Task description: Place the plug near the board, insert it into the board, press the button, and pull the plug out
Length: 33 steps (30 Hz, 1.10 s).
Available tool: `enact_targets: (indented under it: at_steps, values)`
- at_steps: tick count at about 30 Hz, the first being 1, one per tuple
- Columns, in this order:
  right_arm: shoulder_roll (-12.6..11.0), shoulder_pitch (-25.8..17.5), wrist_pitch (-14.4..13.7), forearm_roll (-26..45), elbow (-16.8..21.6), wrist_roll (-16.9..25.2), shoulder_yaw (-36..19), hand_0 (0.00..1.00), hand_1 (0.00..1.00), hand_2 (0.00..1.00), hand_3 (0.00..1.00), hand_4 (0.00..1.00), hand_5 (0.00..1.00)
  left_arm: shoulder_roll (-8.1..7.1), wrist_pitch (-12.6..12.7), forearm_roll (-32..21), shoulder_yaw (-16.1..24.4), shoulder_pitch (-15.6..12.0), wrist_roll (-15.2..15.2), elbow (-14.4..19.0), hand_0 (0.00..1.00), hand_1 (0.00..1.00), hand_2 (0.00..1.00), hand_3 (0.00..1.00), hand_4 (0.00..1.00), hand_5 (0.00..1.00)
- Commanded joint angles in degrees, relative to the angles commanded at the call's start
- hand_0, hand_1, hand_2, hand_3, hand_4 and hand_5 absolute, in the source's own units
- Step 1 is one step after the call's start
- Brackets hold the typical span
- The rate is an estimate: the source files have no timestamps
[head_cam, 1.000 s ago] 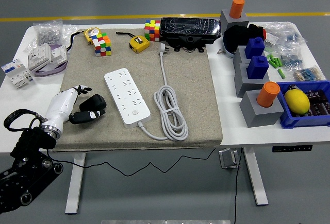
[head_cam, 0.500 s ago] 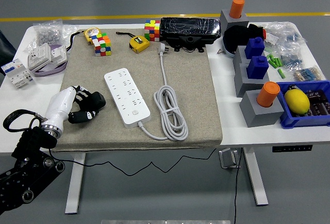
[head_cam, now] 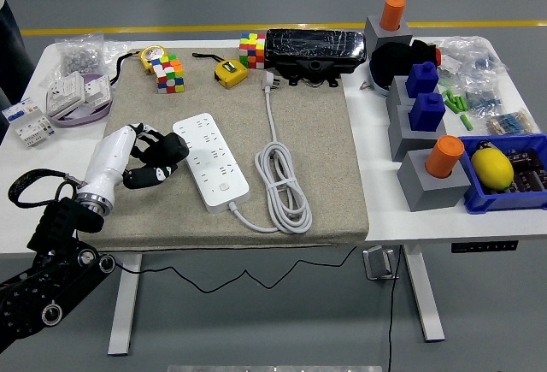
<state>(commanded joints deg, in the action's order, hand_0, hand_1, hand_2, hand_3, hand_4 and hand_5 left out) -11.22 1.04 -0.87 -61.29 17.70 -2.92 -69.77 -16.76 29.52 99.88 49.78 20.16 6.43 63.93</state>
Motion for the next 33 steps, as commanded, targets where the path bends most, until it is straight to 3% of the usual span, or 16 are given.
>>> enact_targets:
  at_steps: [11, 33]
  values:
    - [0.17, 0.12, 0.0, 0.12, -0.12, -0.01, 0.15, 0.65, 0.644, 0.619, 0.547, 0.978, 0.555, 1.15, -0.33, 0.15, -3.88, 1.84, 0.66, -2.61, 0.424, 0.357, 0.39, 0.517, 0.666, 0.002]
    - [-0.03, 0.29, -0.07, 0.19, 0.08, 0.07, 0.32, 0.651, 0.644, 0.618, 0.546, 0.977, 0.552, 1.5, -0.4, 0.76, -4.38, 2.59, 1.38, -4.62, 0.418, 0.357, 0.391, 0.517, 0.659, 0.002]
